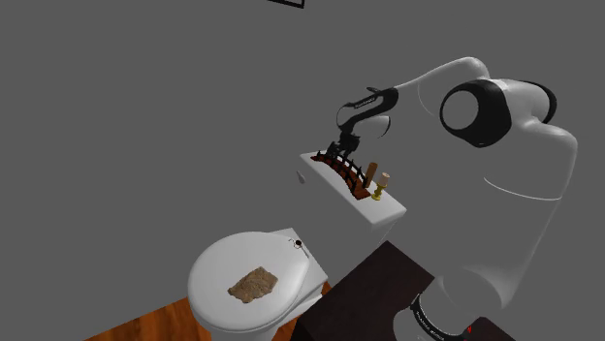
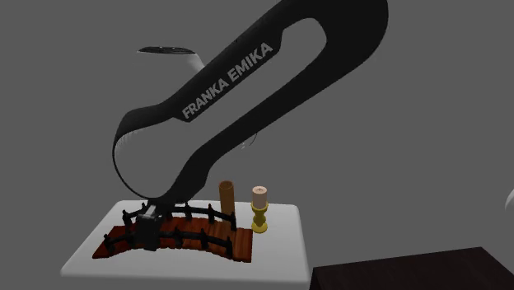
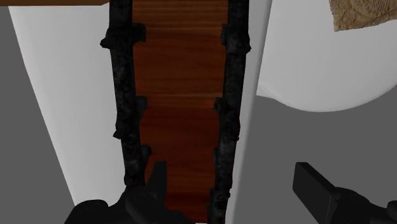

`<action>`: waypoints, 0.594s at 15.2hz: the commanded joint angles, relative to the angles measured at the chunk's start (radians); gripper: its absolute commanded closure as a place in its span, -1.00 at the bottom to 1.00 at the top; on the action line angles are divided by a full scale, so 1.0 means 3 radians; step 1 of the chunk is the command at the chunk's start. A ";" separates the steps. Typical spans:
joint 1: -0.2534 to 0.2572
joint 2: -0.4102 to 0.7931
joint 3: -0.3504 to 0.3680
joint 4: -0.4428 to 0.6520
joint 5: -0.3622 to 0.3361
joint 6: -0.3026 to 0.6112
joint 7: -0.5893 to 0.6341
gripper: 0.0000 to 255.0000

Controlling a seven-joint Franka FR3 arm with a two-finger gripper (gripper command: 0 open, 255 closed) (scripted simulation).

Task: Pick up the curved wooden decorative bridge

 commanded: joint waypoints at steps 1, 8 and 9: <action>-0.0019 0.0060 0.0016 -0.0011 0.0050 0.0067 -0.0044 -1.00; -0.0048 0.0165 0.0051 -0.0045 0.0134 0.0197 -0.0110 1.00; -0.0048 0.0167 0.0052 -0.0045 0.0136 0.0198 -0.0111 1.00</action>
